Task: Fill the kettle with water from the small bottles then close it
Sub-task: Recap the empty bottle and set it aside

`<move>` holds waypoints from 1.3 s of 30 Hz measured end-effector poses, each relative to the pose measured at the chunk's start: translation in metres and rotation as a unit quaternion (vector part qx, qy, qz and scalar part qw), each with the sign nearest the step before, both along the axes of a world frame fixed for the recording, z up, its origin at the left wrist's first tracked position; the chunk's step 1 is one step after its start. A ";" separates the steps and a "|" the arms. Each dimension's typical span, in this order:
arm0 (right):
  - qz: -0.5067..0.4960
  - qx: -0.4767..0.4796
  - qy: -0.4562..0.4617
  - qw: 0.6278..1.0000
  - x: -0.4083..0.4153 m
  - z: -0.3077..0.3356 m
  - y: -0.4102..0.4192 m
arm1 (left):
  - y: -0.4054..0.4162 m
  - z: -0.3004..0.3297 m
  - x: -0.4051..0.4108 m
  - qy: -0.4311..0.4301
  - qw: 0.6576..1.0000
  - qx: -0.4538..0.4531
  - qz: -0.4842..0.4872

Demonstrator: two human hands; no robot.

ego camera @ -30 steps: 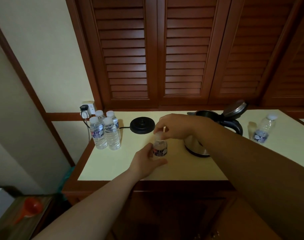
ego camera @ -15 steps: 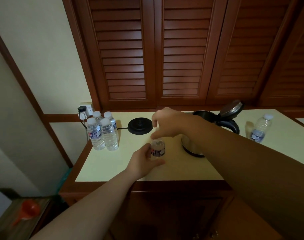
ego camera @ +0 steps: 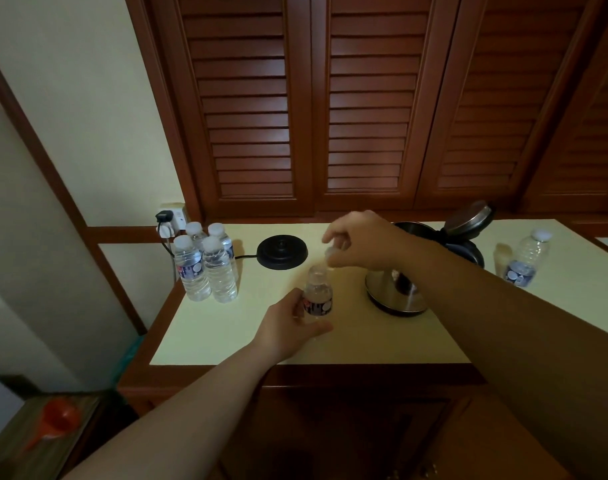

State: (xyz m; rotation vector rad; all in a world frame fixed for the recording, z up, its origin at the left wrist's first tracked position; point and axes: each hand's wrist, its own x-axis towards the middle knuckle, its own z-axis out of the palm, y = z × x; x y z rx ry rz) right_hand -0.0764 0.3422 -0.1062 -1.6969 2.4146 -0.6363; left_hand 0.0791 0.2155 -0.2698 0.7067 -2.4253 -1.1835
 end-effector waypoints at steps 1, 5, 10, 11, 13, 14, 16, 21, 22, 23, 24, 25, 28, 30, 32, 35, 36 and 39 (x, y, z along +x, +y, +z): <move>-0.021 0.013 0.001 1.000 -0.006 -0.010 0.008 | 0.000 0.000 0.000 -0.001 1.000 -0.003 0.001; -0.073 0.092 0.003 0.993 -0.007 -0.072 0.035 | 0.006 0.003 0.003 0.032 0.999 0.032 0.005; -0.083 0.114 0.019 0.990 0.010 -0.140 0.050 | 0.015 0.003 0.001 0.080 0.997 0.000 0.000; -0.082 0.103 0.025 0.991 0.010 -0.147 0.055 | 0.015 0.004 -0.001 0.086 0.996 -0.005 0.002; -0.093 0.068 0.017 0.993 0.009 -0.155 0.065 | 0.016 0.004 -0.004 0.104 0.994 -0.011 0.001; -0.099 0.048 0.012 0.994 0.007 -0.157 0.071 | 0.016 0.007 -0.006 0.111 0.994 -0.012 -0.002; -0.110 0.025 0.009 0.994 0.000 -0.162 0.086 | 0.018 0.015 -0.012 0.123 0.992 -0.008 -0.003; -0.162 0.010 0.046 0.986 -0.021 -0.174 0.129 | 0.017 0.060 -0.039 0.148 0.988 -0.011 -0.035; -0.171 0.005 0.053 0.984 -0.025 -0.175 0.137 | 0.016 0.071 -0.047 0.149 0.988 -0.007 -0.039; -0.178 0.008 0.061 0.982 -0.030 -0.175 0.143 | 0.016 0.081 -0.054 0.150 0.988 -0.006 -0.043; -0.186 0.017 0.071 0.980 -0.033 -0.174 0.147 | 0.015 0.091 -0.061 0.145 0.988 -0.012 -0.052; -0.198 0.033 0.079 0.977 -0.036 -0.172 0.150 | 0.015 0.100 -0.067 0.138 0.988 -0.025 -0.068; -0.258 0.076 0.072 0.961 -0.040 -0.169 0.158 | 0.012 0.121 -0.086 0.130 0.982 -0.068 -0.118; -0.301 0.079 0.033 0.950 -0.044 -0.171 0.164 | 0.007 0.131 -0.100 0.113 0.977 -0.115 -0.138; -0.318 0.087 0.006 0.944 -0.049 -0.175 0.169 | 0.000 0.138 -0.114 0.073 0.968 -0.186 -0.154; -0.312 0.095 0.004 0.946 -0.054 -0.181 0.169 | -0.008 0.146 -0.127 0.013 0.951 -0.262 -0.167; -0.312 0.093 0.007 0.946 -0.054 -0.182 0.168 | -0.010 0.149 -0.130 -0.002 0.944 -0.281 -0.170; -0.311 0.090 0.012 0.946 -0.054 -0.183 0.168 | -0.013 0.160 -0.136 -0.047 0.921 -0.340 -0.185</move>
